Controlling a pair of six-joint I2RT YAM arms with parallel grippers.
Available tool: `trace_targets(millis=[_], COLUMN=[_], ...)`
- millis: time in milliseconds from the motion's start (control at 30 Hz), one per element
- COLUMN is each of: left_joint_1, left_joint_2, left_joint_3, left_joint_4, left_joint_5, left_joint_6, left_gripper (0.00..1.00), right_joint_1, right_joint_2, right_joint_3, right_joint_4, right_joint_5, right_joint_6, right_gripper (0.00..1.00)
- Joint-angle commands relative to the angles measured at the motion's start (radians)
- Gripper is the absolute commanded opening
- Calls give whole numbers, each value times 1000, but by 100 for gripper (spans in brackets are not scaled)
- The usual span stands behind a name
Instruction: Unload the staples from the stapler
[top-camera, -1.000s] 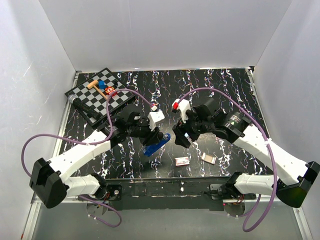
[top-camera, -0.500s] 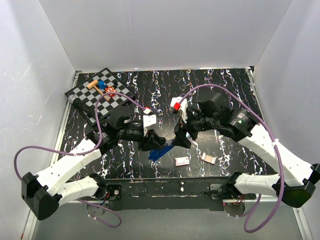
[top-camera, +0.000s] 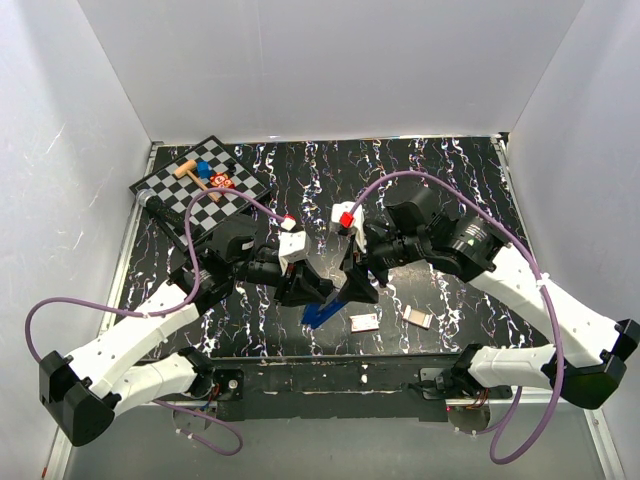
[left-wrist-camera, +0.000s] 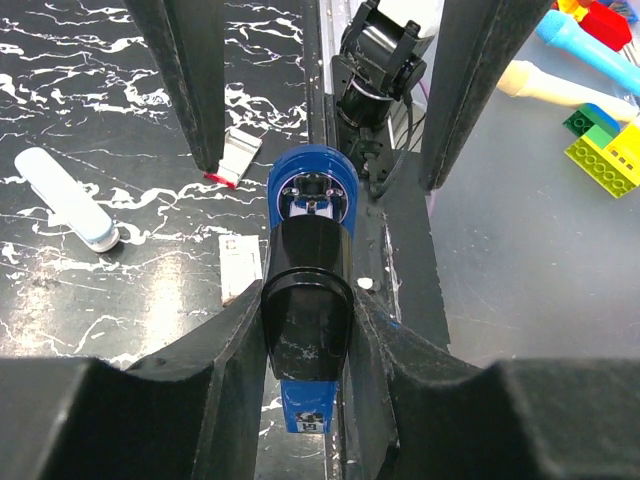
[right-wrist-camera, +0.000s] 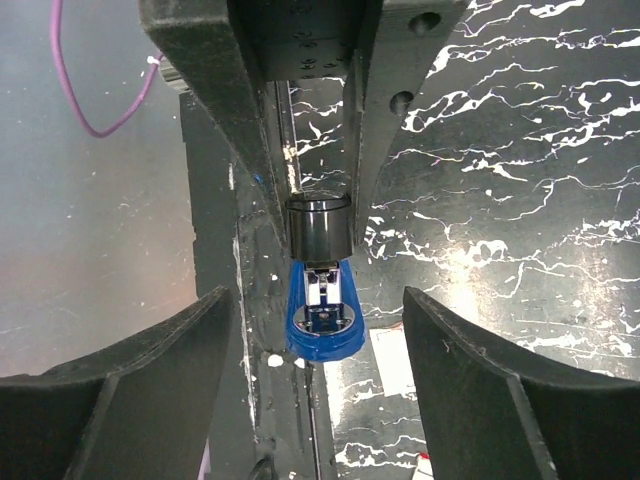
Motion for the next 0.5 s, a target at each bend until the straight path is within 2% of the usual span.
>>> trace_targets(millis=[0,467], left_joint_1=[0,0], left_joint_2=[-35,-69], left_joint_3=[11,-3], left_joint_4=[71,100], left_joint_5=[54,56], left_joint_6=[-24,-42], left_gripper=[0,0], right_joint_1=[16,41], right_joint_2=[16,24], right_joint_3=[13,-2], right_joint_4=[28,32], right_joint_5=[-39,-36], right_joint_6=[-12,-17], right_gripper=[75,63])
